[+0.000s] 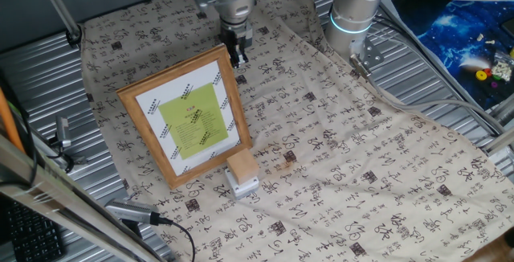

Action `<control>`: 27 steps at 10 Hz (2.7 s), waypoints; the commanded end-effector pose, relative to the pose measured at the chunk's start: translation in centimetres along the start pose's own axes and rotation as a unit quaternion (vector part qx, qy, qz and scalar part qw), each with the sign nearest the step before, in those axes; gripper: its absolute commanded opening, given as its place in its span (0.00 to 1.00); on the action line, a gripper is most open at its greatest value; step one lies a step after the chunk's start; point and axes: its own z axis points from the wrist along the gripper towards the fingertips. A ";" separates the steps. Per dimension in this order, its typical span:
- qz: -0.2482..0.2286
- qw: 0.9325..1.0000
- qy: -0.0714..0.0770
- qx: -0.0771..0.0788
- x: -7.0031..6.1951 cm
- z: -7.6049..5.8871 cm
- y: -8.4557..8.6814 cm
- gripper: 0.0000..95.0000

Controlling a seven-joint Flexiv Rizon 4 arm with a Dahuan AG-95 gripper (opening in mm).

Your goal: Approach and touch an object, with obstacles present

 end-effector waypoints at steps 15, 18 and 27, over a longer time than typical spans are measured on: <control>-0.042 0.999 -0.002 0.001 -5.7 -0.9 -2.1 0.00; -0.048 0.999 -0.002 0.003 -5.8 -1.0 -2.1 0.00; -0.098 0.995 0.004 -0.001 -5.8 -1.0 -2.1 0.00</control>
